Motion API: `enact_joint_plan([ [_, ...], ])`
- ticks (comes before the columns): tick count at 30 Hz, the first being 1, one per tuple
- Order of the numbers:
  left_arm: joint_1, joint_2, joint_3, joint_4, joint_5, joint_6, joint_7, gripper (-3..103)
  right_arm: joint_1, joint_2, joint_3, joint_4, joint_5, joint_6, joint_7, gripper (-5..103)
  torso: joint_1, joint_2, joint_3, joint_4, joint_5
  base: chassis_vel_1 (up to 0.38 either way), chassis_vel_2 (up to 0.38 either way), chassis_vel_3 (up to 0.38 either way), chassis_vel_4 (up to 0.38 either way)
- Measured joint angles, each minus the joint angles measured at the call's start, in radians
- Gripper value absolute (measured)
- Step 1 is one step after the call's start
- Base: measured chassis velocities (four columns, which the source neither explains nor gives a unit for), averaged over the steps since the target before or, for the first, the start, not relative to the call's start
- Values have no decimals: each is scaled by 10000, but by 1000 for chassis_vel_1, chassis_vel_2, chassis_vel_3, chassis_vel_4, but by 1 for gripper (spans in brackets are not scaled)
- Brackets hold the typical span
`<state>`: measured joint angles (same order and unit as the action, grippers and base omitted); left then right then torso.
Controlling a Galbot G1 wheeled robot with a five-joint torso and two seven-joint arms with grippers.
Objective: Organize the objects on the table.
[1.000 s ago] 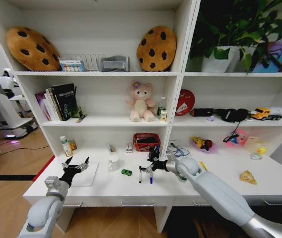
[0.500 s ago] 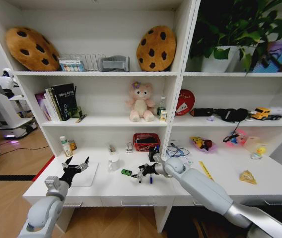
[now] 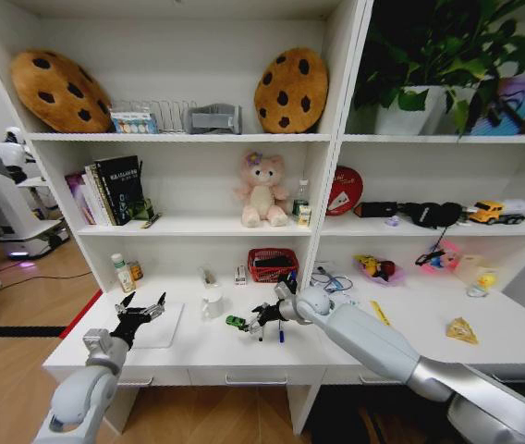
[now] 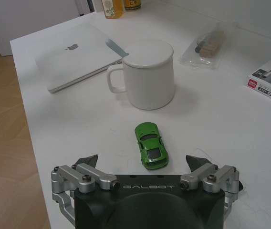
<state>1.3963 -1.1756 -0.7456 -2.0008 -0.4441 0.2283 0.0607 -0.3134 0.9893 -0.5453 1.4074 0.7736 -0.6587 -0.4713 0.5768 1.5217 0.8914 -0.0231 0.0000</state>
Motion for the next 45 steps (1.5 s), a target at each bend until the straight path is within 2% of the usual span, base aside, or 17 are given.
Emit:
enact_joint_plan([
  [7, 0, 0, 0, -1, 0, 0, -1, 100, 430, 432, -583, -685, 156, 106, -69, 100, 0, 0, 0, 1, 0, 0, 0, 0, 0],
  [12, 0, 0, 0, -1, 0, 0, -1, 100, 664, 817, -952, -1359, -317, 351, -309, 100, 0, 0, 0, 2, 0, 0, 0, 0, 0],
  [19, 0, 0, 0, 0, 0, 0, -1, 100, 940, 981, -1270, -1713, -905, 559, -456, 100, 0, 0, 0, -1, 0, 0, 0, 0, 0],
  [26, 0, 0, 0, -1, 0, 0, -1, 100, 995, 1312, -1406, -2266, -1332, 1102, -498, 100, 0, 0, 0, 1, 0, 0, 0, 0, 0],
  [27, 0, 0, 0, 0, 0, 0, -1, 100, 996, 1376, -1406, -2375, -1427, 1215, -519, 96, 0, 0, 0, 1, 0, 0, 0, 0, 0],
  [29, 0, 0, 0, -1, 0, 0, -1, 100, 1001, 1408, -1406, -2438, -1498, 1280, -552, 96, 0, 0, 0, 1, 0, 0, 0, 0, 0],
  [31, 0, 0, 0, 0, 0, 0, -1, 100, 1029, 1432, -1406, -2532, -1692, 1422, -673, 90, 0, 0, 0, 0, 0, 0, 0, 0, 0],
  [38, 0, 0, 0, -1, 0, 0, -2, 100, 1165, 1600, -1405, -2589, -1974, 1605, -891, 86, 0, 0, 0, 0, 0, 0, 0, 0, 0],
  [45, 0, 0, 0, 0, 0, 0, -1, 100, 1151, 2031, -1436, -2784, -2040, 1628, -877, 91, 0, 0, 0, 1, -1, 0, 0, 0, 0],
])
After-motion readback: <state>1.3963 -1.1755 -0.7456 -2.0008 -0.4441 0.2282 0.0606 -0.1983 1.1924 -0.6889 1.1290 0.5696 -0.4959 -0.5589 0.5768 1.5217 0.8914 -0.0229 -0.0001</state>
